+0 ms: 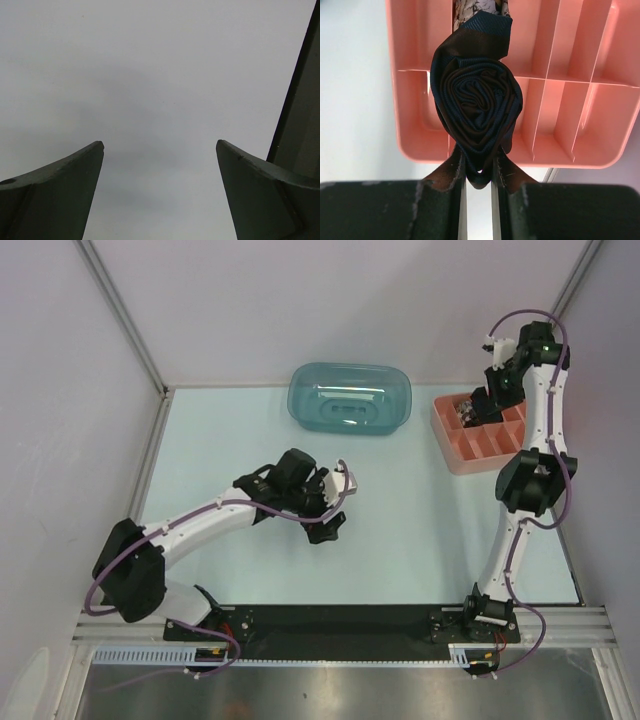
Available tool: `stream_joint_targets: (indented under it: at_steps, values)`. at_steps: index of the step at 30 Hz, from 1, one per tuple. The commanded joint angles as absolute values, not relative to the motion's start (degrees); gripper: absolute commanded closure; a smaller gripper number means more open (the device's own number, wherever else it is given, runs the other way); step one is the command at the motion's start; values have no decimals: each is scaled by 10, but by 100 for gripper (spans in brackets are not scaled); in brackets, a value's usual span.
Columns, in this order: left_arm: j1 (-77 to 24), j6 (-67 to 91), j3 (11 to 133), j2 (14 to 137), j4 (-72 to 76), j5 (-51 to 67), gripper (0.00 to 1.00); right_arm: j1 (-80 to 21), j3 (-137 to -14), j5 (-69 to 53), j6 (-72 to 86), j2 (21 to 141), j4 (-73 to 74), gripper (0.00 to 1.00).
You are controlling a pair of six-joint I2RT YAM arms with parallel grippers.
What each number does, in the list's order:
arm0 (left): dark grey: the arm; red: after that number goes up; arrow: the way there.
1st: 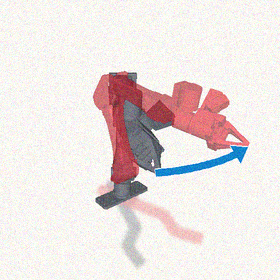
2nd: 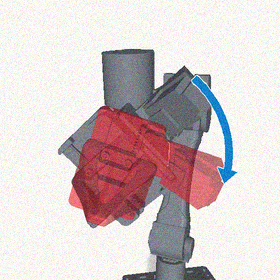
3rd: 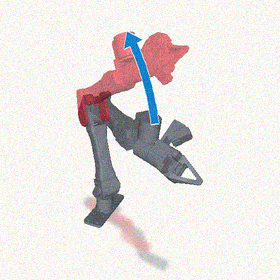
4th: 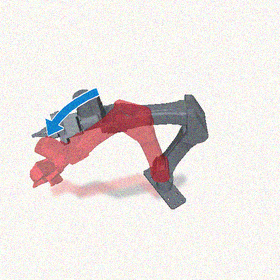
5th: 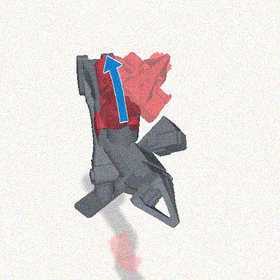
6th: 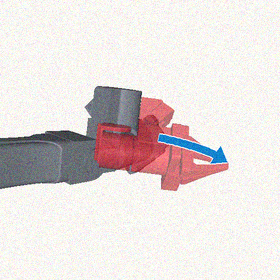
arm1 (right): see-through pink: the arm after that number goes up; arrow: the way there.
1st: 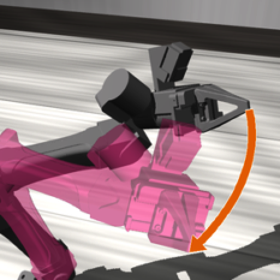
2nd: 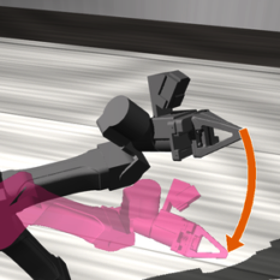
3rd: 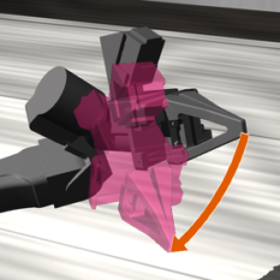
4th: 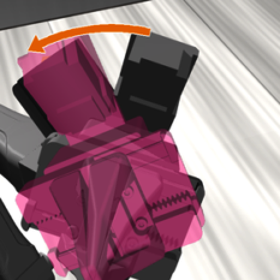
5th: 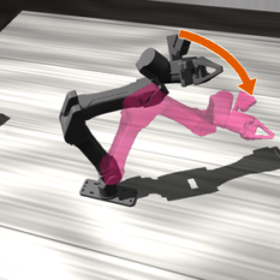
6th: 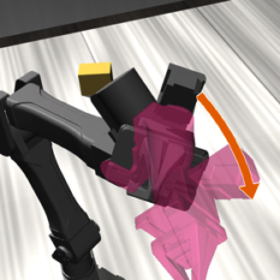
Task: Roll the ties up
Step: Place the tie in the storage box.
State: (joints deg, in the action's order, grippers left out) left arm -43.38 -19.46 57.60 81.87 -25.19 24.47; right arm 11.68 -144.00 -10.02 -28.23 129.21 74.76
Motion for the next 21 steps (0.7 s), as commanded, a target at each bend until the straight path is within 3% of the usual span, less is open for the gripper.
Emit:
stream_joint_targets:
  at_steps: [1, 10, 21]
  values:
    - [-426, -173, 556, 780, -226, 238, 1, 105, -1450, -58, -301, 1287, 762, 100]
    - [-425, -156, 544, 787, -207, 239, 0, 86, -1346, -117, -275, 1238, 819, 100]
    - [-425, -156, 538, 787, -209, 241, 0, 69, -1365, -105, -267, 1267, 840, 100]
